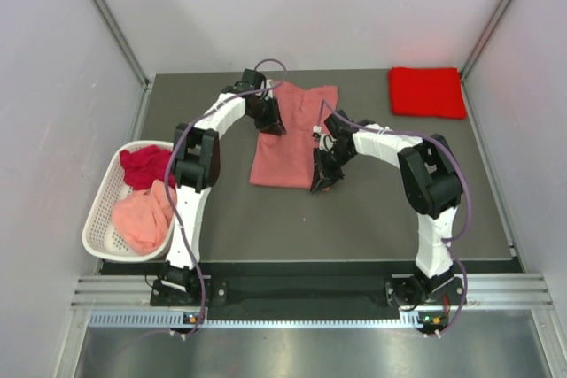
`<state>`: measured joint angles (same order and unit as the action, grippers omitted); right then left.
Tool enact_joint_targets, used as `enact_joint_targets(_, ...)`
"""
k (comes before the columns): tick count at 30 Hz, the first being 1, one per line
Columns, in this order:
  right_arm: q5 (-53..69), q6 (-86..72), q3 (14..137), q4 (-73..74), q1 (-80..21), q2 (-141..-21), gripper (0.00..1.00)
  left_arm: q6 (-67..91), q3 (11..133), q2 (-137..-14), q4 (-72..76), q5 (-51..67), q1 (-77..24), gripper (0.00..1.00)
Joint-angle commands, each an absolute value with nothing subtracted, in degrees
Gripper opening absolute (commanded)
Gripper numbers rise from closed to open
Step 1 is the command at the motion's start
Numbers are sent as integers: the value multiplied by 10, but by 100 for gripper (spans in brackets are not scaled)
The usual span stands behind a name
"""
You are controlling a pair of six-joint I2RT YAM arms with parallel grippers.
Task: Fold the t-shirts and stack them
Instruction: Fold the tshirt
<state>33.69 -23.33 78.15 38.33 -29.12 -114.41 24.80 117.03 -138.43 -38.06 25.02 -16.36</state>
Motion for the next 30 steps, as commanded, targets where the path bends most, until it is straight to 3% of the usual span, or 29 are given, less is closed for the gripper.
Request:
enact_joint_targets(1, 349, -213, 791, 368, -280, -1111, 4, 207, 1209, -1390, -407, 199, -161, 30)
enact_joint_targets(8, 367, -200, 873, 403, -279, -1137, 9, 211, 1181, -1274, -434, 193, -164, 33)
enact_joint_targets(12, 381, -200, 909, 406, -277, -1174, 10, 233, 1069, -1206, -407, 235, -164, 34)
enact_joint_targets(17, 431, -192, 856, 375, -248, -1201, 8, 284, 904, -1159, -329, 308, -164, 31)
enact_joint_targets(21, 451, -160, 776, 358, -211, -1201, 6, 282, 797, -1154, -290, 298, -163, 28)
enact_joint_targets(26, 420, -138, 708, 353, -175, -1197, 3, 223, 800, -1185, -332, 212, -147, 26)
enact_joint_targets(30, 391, -136, 744, 402, -187, -1150, 3, 200, 852, -1162, -373, 215, -145, 27)
